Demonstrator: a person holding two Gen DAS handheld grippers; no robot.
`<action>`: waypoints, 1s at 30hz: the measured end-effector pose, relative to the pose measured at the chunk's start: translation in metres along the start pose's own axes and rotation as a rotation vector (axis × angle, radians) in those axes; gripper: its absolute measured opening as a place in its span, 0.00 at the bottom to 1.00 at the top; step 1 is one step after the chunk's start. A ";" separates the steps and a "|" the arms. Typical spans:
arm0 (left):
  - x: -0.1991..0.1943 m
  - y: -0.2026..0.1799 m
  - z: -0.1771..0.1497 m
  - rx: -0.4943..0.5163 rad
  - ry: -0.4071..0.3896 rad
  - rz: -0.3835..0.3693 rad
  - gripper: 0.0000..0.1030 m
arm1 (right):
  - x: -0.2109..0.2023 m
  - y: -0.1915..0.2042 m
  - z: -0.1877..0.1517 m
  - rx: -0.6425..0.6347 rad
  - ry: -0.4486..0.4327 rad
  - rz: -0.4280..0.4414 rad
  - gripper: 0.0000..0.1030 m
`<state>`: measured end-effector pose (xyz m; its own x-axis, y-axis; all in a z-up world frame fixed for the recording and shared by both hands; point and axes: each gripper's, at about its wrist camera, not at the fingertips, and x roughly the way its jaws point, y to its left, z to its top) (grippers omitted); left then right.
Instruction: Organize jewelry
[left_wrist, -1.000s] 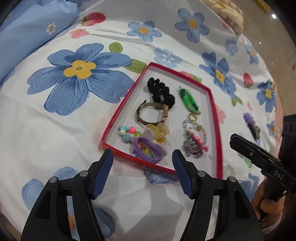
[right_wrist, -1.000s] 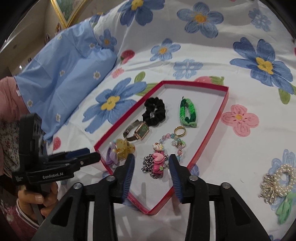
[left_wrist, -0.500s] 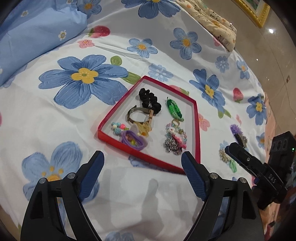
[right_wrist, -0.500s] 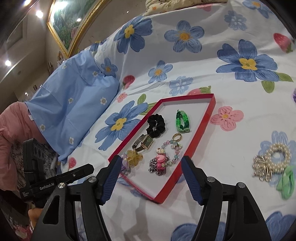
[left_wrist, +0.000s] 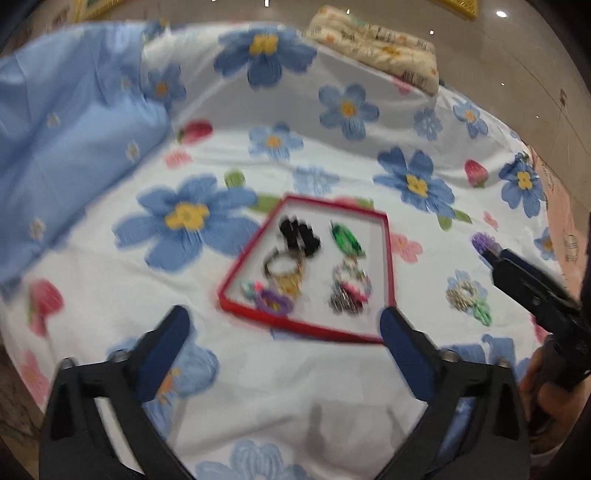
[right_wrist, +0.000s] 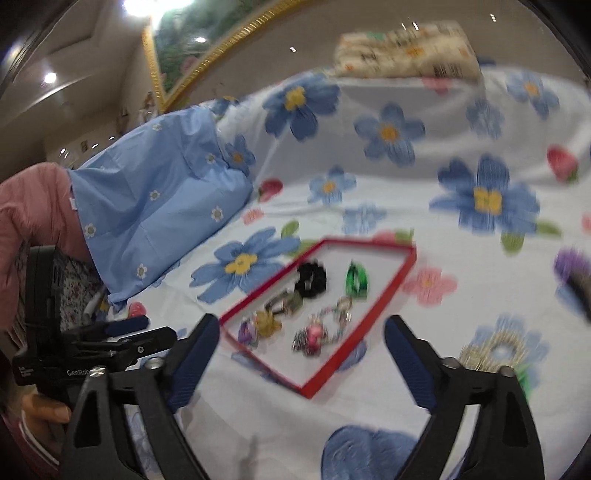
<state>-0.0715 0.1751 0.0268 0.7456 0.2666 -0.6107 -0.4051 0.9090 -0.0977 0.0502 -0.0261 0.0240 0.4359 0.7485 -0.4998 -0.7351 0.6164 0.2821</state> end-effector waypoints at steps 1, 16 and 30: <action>0.000 -0.001 0.000 0.005 -0.019 0.019 1.00 | -0.003 0.003 0.003 -0.022 -0.020 -0.007 1.00; 0.025 0.000 -0.042 0.012 0.040 0.085 1.00 | 0.026 -0.004 -0.048 -0.010 0.077 -0.067 1.00; 0.018 -0.010 -0.051 0.047 0.020 0.106 1.00 | 0.023 -0.008 -0.064 -0.005 0.073 -0.100 1.00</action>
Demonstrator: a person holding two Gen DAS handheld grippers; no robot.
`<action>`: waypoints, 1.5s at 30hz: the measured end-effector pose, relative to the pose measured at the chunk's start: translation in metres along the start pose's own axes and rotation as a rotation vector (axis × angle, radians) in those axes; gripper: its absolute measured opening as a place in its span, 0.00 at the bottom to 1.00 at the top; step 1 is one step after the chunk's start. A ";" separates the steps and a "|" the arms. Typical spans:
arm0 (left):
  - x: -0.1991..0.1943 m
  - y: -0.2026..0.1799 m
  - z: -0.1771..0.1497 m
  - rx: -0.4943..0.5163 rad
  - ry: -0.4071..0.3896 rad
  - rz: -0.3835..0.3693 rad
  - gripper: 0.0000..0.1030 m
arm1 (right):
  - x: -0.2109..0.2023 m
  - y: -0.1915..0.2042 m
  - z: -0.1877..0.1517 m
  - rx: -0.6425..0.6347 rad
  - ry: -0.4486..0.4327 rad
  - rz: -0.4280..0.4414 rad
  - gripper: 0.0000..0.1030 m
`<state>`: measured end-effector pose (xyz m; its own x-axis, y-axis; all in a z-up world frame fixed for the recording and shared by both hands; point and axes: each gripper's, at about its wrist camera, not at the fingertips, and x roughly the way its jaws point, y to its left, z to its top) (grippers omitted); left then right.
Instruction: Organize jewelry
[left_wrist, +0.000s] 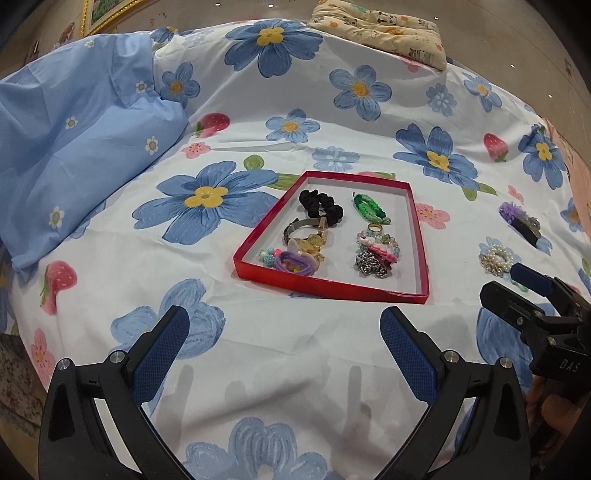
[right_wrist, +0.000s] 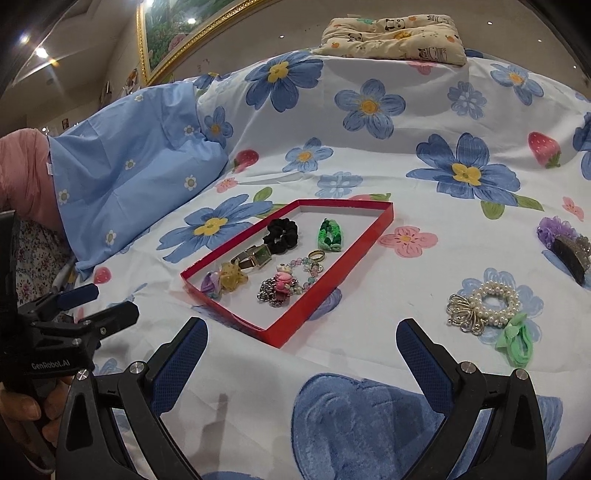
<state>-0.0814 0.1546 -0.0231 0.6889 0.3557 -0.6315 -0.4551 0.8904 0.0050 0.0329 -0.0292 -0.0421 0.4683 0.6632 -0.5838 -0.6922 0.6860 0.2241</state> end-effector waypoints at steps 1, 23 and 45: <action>-0.001 -0.001 0.000 0.003 -0.001 0.001 1.00 | -0.001 0.000 0.000 0.001 -0.003 -0.002 1.00; -0.006 -0.003 -0.001 0.014 -0.012 0.015 1.00 | -0.004 0.006 -0.002 -0.013 -0.015 -0.002 1.00; -0.001 -0.005 -0.003 0.025 0.004 0.012 1.00 | -0.007 0.013 -0.001 -0.018 -0.019 0.006 1.00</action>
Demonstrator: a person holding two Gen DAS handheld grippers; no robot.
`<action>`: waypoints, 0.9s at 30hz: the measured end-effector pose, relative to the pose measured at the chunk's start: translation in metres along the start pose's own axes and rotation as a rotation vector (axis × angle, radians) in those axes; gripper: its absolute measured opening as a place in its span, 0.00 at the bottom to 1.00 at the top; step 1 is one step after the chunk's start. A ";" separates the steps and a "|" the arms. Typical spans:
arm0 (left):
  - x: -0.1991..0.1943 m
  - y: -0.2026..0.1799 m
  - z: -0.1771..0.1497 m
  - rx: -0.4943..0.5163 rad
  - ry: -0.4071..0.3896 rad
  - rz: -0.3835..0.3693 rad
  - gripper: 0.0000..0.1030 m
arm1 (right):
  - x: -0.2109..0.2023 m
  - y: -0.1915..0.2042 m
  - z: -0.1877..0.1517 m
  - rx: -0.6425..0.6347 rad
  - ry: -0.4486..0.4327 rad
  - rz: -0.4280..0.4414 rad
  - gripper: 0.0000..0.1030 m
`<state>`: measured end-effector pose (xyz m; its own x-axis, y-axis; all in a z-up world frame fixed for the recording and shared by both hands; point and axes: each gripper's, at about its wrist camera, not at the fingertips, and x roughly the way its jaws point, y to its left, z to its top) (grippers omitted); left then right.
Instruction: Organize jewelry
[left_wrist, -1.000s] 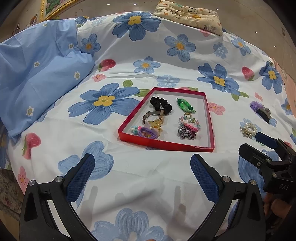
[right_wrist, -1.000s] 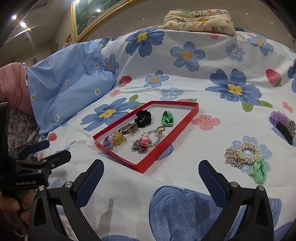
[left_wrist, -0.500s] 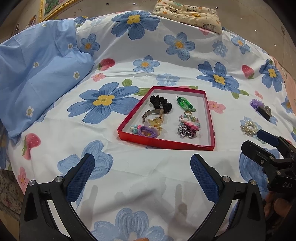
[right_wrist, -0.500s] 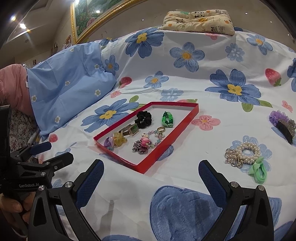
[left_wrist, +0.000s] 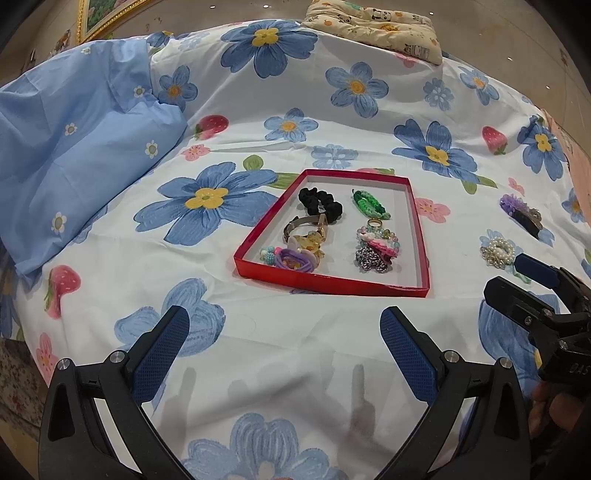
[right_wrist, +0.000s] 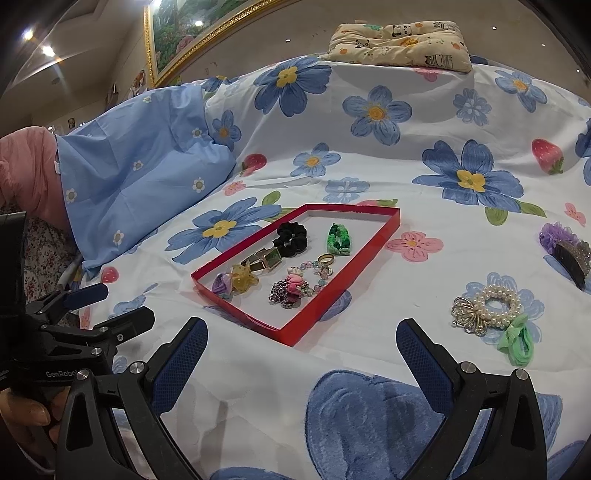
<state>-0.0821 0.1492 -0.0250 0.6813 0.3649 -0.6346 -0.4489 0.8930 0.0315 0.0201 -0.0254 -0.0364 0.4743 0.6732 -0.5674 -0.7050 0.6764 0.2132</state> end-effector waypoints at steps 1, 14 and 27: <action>0.000 0.000 0.000 0.001 0.001 0.000 1.00 | 0.000 0.000 0.000 -0.001 0.000 0.001 1.00; -0.001 -0.001 0.000 0.008 -0.008 0.000 1.00 | -0.004 0.005 0.002 -0.009 -0.006 0.010 1.00; -0.002 0.000 0.000 0.011 -0.010 0.000 1.00 | -0.006 0.005 0.003 -0.006 -0.013 0.012 1.00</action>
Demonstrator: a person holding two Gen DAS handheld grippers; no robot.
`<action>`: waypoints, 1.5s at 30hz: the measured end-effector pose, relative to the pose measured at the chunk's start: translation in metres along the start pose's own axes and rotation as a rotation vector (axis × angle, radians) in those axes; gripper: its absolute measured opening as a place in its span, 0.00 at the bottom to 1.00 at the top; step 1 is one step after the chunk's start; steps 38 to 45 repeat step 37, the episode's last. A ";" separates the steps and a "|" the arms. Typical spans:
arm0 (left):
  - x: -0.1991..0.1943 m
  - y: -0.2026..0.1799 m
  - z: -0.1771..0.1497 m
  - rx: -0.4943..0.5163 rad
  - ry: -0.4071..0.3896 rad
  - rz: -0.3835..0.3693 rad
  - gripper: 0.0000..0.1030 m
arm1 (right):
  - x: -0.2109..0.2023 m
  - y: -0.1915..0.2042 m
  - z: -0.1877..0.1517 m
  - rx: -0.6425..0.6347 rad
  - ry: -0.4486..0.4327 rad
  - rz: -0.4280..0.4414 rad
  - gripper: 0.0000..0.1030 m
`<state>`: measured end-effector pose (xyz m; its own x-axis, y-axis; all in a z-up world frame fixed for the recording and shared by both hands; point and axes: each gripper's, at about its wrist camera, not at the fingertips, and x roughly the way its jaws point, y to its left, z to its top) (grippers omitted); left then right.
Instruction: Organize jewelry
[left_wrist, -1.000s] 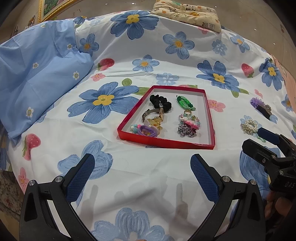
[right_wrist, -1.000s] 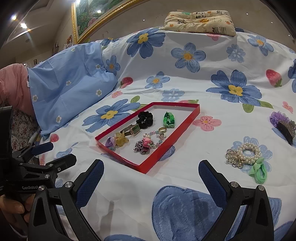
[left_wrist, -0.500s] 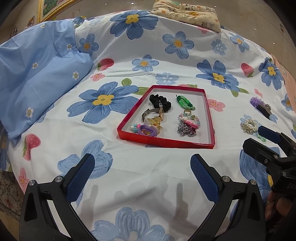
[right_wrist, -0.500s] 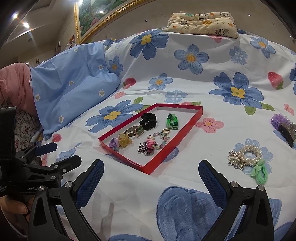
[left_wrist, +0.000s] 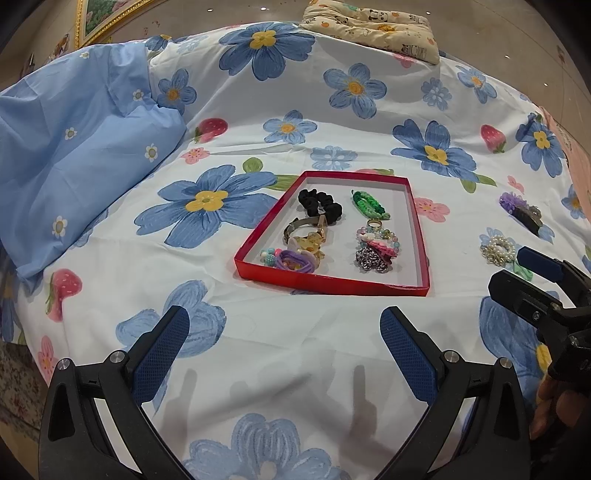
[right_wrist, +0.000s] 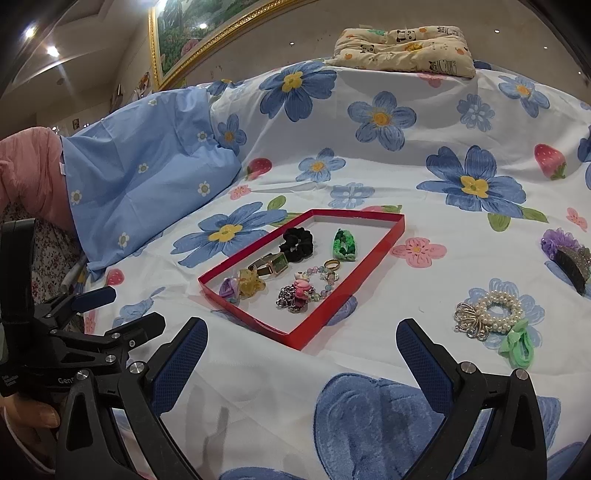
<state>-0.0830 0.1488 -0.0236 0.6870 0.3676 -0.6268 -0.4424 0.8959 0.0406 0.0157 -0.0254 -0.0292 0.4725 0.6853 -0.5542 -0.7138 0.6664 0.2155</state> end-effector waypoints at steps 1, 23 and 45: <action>0.000 0.000 0.000 0.002 -0.001 0.001 1.00 | 0.000 0.000 0.000 0.000 0.000 0.000 1.00; 0.002 -0.002 -0.001 0.008 0.002 -0.002 1.00 | -0.001 -0.003 0.001 0.009 0.001 0.000 1.00; 0.017 -0.008 0.007 0.020 0.019 -0.028 1.00 | 0.003 -0.011 0.006 0.021 0.009 -0.016 1.00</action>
